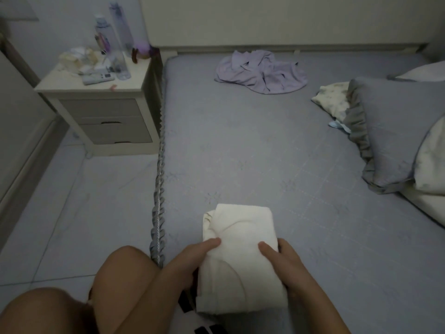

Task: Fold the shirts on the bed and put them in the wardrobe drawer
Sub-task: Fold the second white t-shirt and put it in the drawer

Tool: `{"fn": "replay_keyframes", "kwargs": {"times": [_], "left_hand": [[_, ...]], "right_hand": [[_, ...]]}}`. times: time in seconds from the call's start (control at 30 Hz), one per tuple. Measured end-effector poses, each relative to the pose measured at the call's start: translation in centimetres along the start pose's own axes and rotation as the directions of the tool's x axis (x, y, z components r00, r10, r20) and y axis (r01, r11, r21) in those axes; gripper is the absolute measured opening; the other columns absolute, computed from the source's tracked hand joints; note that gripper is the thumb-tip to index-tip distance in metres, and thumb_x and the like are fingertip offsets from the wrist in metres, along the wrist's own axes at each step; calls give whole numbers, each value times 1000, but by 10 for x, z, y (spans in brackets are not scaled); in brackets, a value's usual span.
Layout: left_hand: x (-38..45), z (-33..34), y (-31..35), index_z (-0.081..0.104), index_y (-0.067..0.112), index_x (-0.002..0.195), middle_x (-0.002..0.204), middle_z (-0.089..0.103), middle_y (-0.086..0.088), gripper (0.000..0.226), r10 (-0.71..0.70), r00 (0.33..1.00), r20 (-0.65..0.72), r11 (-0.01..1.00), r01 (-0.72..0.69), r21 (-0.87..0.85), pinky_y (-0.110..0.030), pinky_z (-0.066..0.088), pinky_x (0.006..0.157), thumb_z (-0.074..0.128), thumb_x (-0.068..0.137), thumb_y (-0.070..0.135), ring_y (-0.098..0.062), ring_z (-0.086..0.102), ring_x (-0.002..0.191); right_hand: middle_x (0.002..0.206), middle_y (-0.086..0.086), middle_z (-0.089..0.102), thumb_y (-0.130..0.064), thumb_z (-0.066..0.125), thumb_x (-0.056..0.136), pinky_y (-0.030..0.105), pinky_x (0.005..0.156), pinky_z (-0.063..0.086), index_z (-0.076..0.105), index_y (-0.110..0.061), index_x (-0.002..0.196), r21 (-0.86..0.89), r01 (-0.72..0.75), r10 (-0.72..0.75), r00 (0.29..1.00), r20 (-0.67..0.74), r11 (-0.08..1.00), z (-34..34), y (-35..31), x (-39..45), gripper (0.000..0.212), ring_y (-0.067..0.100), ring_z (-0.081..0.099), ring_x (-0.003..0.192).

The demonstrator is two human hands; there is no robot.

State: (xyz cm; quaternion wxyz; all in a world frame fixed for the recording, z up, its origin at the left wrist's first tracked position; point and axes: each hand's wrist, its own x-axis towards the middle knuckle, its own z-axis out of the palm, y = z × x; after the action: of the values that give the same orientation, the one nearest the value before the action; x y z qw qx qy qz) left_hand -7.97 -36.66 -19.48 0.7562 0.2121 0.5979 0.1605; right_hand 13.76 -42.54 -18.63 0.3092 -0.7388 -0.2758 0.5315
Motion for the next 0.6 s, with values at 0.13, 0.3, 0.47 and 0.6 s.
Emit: {"fn": "replay_keyframes", "kwargs": {"times": [0.13,0.3,0.47,0.6], "left_hand": [[-14,0,5,62,15,121,106,74,-15,30,133,985,112,982,-115,-152,-38,59,71,60,91,18,-32,73,89],[-41,-24,10,62,10,129,121,67,-20,56,247,961,121,922,-194,-335,-46,57,82,74,75,16,-39,66,108],[-74,-67,10,74,6,110,117,68,-22,43,298,945,135,887,-222,-404,-46,57,83,84,71,21,-38,67,107],[-90,-104,13,62,6,127,125,62,-28,62,458,889,-19,747,-397,-533,-55,51,93,84,70,10,-48,61,112]], "right_hand": [[100,-4,68,-27,65,93,21,59,49,61,-19,107,31,128,-127,992,-19,991,0,-15,-6,16,9,65,86],[102,0,74,-21,66,93,34,76,58,66,-18,109,12,216,-216,971,103,976,12,-44,-17,17,18,71,91],[98,2,77,-18,64,93,33,72,57,67,-13,111,16,231,-222,910,351,973,43,-97,-20,18,21,74,89],[105,6,76,-26,67,88,38,80,57,66,-13,116,28,276,-248,810,531,961,96,-162,-16,31,26,72,98]]}}
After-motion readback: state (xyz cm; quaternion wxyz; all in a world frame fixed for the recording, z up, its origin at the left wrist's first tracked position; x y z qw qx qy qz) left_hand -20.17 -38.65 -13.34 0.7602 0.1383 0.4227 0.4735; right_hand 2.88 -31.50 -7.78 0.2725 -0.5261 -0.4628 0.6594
